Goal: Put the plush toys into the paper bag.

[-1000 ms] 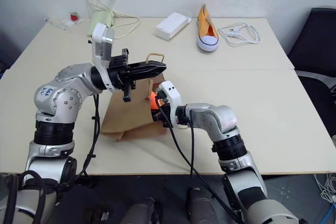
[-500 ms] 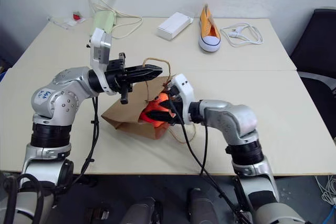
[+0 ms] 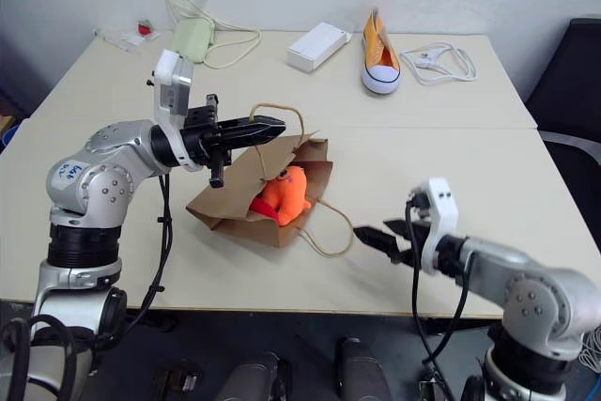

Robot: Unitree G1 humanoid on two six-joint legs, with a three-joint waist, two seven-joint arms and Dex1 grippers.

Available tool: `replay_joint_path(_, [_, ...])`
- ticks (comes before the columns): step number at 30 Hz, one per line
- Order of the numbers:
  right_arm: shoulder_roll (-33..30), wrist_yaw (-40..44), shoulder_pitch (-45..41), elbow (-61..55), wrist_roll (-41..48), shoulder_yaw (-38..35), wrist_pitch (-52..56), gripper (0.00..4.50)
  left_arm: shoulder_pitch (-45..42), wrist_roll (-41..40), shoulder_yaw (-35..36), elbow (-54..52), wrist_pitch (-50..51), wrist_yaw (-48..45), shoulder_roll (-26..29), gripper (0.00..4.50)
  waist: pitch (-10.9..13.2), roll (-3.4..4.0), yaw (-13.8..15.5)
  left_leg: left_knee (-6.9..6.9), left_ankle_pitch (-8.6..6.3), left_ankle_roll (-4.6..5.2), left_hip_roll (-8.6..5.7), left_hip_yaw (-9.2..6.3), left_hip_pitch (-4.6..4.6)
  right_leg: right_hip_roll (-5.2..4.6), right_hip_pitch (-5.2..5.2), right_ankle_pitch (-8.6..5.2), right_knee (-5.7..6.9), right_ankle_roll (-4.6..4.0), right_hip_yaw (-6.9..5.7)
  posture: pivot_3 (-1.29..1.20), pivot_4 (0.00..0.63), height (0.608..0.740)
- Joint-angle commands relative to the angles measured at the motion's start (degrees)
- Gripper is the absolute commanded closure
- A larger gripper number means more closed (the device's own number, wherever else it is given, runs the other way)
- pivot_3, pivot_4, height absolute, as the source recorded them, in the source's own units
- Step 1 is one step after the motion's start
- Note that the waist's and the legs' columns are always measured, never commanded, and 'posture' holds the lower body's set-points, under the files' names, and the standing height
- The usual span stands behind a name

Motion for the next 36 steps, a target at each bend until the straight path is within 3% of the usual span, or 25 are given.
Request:
replay_joint_path(1, [4.3, -1.0, 1.1, 0.3, 1.2, -0.6, 0.1, 0.07, -0.9, -0.8, 1.0, -1.4, -0.4, -0.2, 0.0, 4.5, 0.0, 0.0, 0.0, 0.0, 0.0, 0.0, 0.0, 0.02, 0.02, 0.01, 0.0, 0.0, 0.02, 0.0, 0.02, 0.0, 0.15, 0.74])
replay_joint_path(7, [12.4, -3.4, -2.5, 10.5, -0.3, -1.3, -2.3, 0.07, -1.1, -0.4, 0.7, -1.2, -0.7, -0.3, -0.1, 4.5, -0.1, -0.13, -0.3, 0.0, 0.01, 0.0, 0.0, 0.03, 0.11, 0.03, 0.04, 0.0, 0.02, 0.0, 0.02, 0.0, 0.15, 0.74])
replay_joint_path(11, [13.9, -4.1, -4.3, 14.5, -0.9, 0.2, -3.5, 0.07, -1.3, -0.2, 0.6, -1.3, -0.8, -0.3, -0.1, 4.5, -0.1, -0.16, -1.2, -0.01, 0.02, -0.02, 0.01, 0.01, 0.12, 0.04, 0.04, 0.0, 0.05, 0.0, 0.01, 0.0, 0.15, 0.74])
replay_joint_path(24, [9.7, -1.3, -4.9, 12.6, 3.0, 3.7, -7.0, 4.46, -1.3, 0.2, 0.7, -1.1, -1.1, -0.7, 0.4, 4.5, -0.1, -0.16, -1.2, -0.11, 0.07, -0.09, 0.01, 0.0, 0.08, 0.05, 0.0, -0.01, 0.01, -0.02, 0.01, 0.0, 0.15, 0.74])
replay_joint_path(32, [-0.9, 0.2, -12.8, 7.8, 14.6, -7.4, -7.4, 4.46, -1.3, 0.5, 1.0, -0.5, -2.2, -0.1, -0.6, 4.5, 0.0, -0.02, -1.1, -0.11, 0.07, -0.05, -0.03, -0.01, 0.02, 0.0, -0.02, -0.01, -0.01, -0.01, 0.0, 0.0, 0.15, 0.74])
replay_joint_path(36, [-10.9, -1.3, -24.2, 8.1, 26.1, -12.5, -8.2, 4.46, -3.4, 2.6, 1.5, 3.1, -6.0, 3.3, -3.8, 4.5, 0.2, 0.25, -1.0, -0.13, 0.08, -0.04, -0.02, -0.05, 0.0, 0.0, -0.02, -0.01, -0.03, -0.02, -0.03, 0.0, 0.15, 0.74])
